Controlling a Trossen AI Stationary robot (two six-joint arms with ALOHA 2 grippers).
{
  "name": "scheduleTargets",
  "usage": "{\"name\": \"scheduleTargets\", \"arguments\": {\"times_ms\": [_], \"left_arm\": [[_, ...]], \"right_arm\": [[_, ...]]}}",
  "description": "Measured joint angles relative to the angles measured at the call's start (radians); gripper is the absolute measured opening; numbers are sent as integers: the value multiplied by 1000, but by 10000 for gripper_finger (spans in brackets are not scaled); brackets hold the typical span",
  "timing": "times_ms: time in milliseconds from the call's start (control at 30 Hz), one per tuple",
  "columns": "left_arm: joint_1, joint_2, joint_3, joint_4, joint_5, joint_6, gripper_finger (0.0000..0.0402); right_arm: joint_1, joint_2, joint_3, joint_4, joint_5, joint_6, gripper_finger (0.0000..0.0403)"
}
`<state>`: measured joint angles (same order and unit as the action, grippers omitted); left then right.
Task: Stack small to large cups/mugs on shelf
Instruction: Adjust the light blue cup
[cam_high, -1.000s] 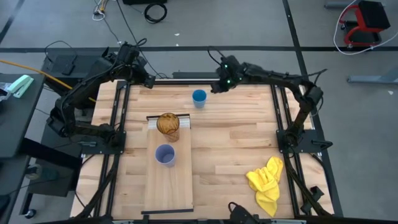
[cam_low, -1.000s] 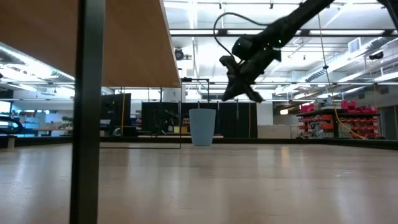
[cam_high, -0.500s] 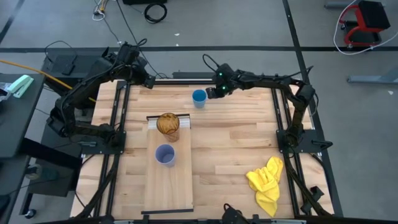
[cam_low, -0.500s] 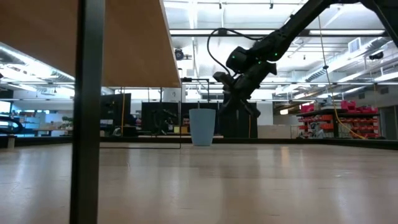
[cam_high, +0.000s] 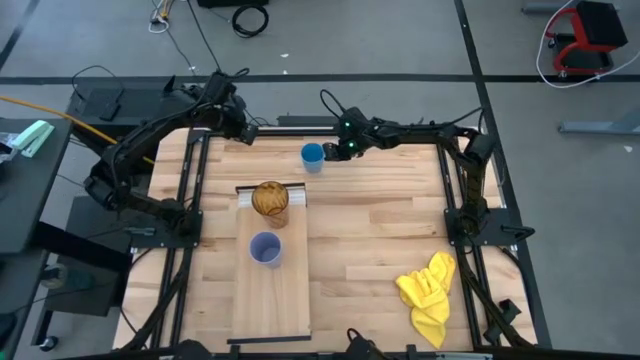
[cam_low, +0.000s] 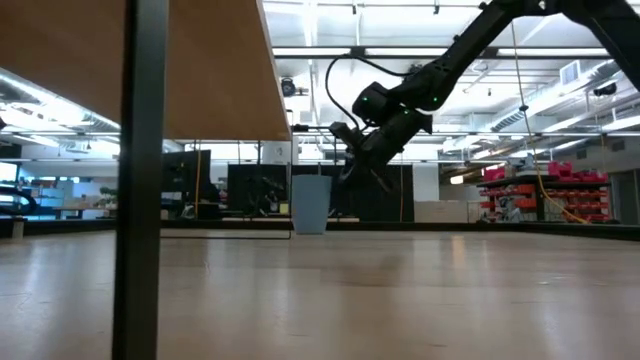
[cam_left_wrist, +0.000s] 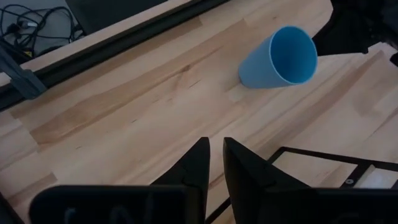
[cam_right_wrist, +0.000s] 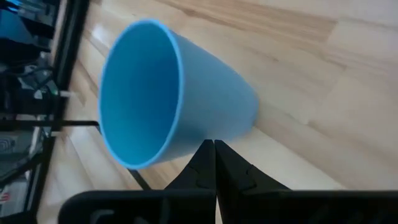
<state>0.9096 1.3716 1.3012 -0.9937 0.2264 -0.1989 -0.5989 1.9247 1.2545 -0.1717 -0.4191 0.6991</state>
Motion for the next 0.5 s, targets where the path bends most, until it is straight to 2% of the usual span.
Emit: {"name": "scheduleTargets", "arguments": {"times_ms": [233, 500], "left_arm": [[0, 15, 0, 11, 14, 2, 61], [0, 16, 0, 11, 22, 5, 64]], "right_arm": [[37, 74, 86, 9, -8, 16, 0], [84, 185, 254, 5, -51, 32, 0]]}}
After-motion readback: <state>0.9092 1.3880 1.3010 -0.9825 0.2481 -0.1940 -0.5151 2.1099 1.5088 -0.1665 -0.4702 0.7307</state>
